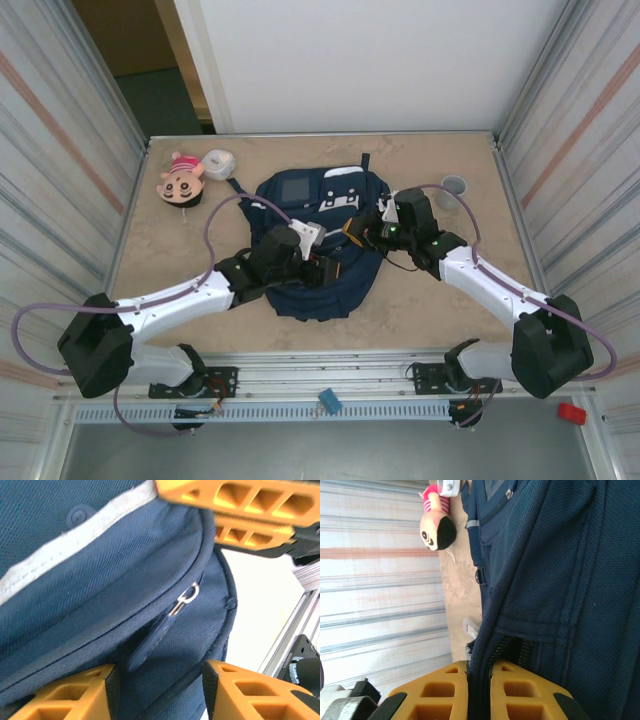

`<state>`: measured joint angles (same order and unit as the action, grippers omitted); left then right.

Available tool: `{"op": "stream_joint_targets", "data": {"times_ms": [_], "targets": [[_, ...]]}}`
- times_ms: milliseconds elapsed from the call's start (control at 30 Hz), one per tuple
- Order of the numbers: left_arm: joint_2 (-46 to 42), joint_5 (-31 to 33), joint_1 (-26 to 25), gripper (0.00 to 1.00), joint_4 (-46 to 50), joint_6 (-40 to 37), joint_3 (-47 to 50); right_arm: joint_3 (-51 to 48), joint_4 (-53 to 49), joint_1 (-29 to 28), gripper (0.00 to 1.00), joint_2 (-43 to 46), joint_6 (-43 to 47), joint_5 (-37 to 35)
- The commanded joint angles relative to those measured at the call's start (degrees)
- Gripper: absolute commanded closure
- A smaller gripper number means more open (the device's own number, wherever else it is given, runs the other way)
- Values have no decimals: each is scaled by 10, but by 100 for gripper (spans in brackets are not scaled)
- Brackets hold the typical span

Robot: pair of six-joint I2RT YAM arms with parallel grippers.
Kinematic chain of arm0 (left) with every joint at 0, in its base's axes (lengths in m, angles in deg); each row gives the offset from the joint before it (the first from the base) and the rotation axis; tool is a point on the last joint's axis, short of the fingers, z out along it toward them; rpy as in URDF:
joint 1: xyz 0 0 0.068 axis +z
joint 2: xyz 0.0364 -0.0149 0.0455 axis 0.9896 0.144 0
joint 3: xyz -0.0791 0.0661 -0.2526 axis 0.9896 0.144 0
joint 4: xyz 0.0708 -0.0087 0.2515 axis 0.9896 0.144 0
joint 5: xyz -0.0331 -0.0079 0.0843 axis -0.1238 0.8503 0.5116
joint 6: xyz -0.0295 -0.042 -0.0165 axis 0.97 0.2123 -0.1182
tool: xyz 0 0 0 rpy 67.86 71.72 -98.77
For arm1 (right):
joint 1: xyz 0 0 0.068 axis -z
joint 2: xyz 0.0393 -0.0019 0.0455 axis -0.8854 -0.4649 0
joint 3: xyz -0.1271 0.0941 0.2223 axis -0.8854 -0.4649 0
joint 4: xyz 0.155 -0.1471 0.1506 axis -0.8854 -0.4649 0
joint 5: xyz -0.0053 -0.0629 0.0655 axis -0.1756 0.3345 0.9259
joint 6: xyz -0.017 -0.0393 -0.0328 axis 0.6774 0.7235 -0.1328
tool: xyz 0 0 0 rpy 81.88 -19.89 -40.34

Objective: Pack the student bag

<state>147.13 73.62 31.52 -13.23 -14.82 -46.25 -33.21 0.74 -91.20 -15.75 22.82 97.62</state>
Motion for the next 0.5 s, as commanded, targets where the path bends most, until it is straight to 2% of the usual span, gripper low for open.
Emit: {"op": "stream_joint_targets", "data": {"times_ms": [0,133,200,467], "targets": [[-8,-7,5,53,-80,-39,-26,27,20,-20,100,19,21,41],[-1,-16,5,53,-108,-43,-25,27,16,-21,100,20,23,41],[7,-16,5,57,-113,-43,-28,27,14,-21,100,22,24,40],[18,24,7,91,-53,-26,-37,32,-8,-19,100,30,42,40]]}}
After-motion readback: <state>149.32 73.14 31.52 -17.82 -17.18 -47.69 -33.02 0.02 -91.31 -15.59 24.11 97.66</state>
